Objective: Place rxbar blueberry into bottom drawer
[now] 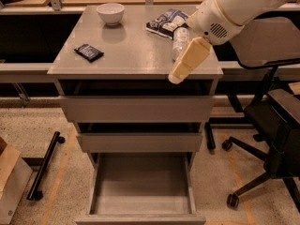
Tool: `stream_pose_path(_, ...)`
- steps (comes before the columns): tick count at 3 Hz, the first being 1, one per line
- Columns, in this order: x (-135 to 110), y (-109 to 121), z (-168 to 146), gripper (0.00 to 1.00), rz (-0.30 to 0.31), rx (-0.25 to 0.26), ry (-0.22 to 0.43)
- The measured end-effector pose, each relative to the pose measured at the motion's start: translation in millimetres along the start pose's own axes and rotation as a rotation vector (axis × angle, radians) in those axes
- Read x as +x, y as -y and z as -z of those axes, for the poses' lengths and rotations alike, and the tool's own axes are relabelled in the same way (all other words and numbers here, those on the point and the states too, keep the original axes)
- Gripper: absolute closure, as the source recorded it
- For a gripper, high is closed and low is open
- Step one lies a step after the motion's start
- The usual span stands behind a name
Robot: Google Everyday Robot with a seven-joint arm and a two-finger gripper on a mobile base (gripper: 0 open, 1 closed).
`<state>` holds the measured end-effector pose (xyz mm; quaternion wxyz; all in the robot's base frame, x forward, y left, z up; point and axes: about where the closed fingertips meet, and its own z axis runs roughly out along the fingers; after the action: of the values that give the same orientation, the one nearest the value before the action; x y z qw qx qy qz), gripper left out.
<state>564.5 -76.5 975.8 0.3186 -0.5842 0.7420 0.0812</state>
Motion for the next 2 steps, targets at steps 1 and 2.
stream_pose_path(1, 0.0, 0.0, 0.0, 0.0, 0.0, 0.0, 0.0)
stream_pose_path(2, -8.5, 4.1, -14.5, 0.0, -0.031, 0.013, 0.035)
